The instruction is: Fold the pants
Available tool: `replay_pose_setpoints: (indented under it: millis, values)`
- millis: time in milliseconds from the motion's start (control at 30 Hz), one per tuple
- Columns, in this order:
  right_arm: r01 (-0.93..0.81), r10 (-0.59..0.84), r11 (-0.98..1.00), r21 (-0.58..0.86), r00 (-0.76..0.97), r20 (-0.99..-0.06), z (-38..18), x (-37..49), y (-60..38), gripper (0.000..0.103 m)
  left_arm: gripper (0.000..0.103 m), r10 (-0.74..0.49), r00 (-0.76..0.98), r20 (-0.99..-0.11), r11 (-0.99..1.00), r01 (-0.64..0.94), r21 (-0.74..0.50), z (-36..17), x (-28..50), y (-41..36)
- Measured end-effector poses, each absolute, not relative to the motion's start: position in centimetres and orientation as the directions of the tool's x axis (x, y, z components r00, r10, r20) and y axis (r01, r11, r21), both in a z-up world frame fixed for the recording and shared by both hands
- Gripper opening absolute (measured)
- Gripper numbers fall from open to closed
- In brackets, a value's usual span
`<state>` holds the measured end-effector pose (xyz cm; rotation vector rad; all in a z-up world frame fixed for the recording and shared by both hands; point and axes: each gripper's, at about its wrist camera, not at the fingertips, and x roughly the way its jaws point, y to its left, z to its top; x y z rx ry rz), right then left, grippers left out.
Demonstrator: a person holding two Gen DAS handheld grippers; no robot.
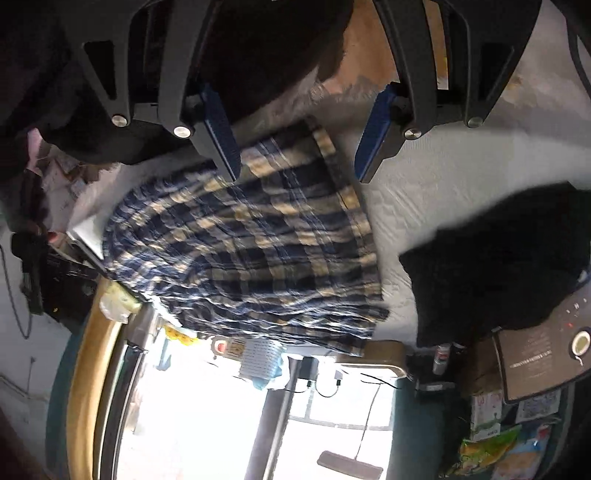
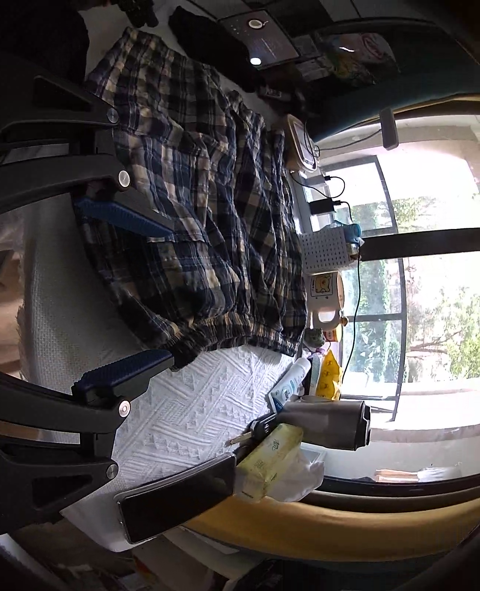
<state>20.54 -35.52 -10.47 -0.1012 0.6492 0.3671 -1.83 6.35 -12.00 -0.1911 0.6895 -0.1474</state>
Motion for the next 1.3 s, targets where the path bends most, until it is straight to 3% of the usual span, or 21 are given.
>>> replay_pose_setpoints:
  millis: [167, 333, 567, 900, 933, 967, 1000, 1067, 1300]
  values:
    - [-0.345, 0.284, 0.939, 0.018, 0.741, -0.609, -10.3, 20.5, -36.1, 0.066, 0.065, -0.16, 0.759, -0.631, 0.985, 0.083, -0.15, -12.7, -2.0, 5.5]
    - [-0.34, 0.282, 0.94, 0.024, 0.737, -0.614, -10.6, 20.6, -36.3, 0.066, 0.065, -0.036, 0.764, -0.644, 0.992, 0.105, 0.069, -13.4, -2.3, 3.1]
    - [-0.338, 0.284, 0.941, 0.033, 0.731, -0.62, -11.1, 20.6, -36.5, 0.066, 0.065, 0.004, 0.779, -0.628, 0.98, 0.123, 0.159, -14.0, -3.0, 2.8]
    - [-0.321, 0.281, 0.946, 0.053, 0.724, -0.63, -12.3, 21.3, -37.4, 0.066, 0.064, 0.1, 0.845, -0.525, 0.936, 0.099, 0.338, -13.8, 0.0, 0.1]
    - [-0.318, 0.278, 0.947, 0.051, 0.724, -0.631, -12.5, 21.4, -37.6, 0.066, 0.062, 0.081, 0.852, -0.516, 0.941, 0.105, 0.321, -13.6, 0.3, 0.1]
    - [-0.316, 0.273, 0.947, 0.047, 0.725, -0.632, -12.6, 21.5, -37.8, 0.066, 0.047, 0.06, 0.853, -0.518, 0.946, 0.116, 0.301, -13.4, 0.7, 0.1]
    - [-0.314, 0.268, 0.949, 0.041, 0.727, -0.632, -12.8, 21.5, -38.0, 0.066, 0.022, 0.043, 0.848, -0.529, 0.952, 0.125, 0.278, -13.4, 1.1, 0.2]
    - [-0.314, 0.257, 0.949, 0.022, 0.731, -0.633, -13.0, 21.6, -38.4, 0.066, 0.004, 0.02, 0.833, -0.553, 0.963, 0.132, 0.233, -13.4, 1.8, 0.6]
    - [-0.337, 0.189, 0.935, -0.114, 0.742, -0.643, -13.2, 22.3, -39.7, 0.066, 0.001, -0.06, 0.857, -0.511, 0.995, 0.093, 0.038, -11.1, 2.8, 3.7]
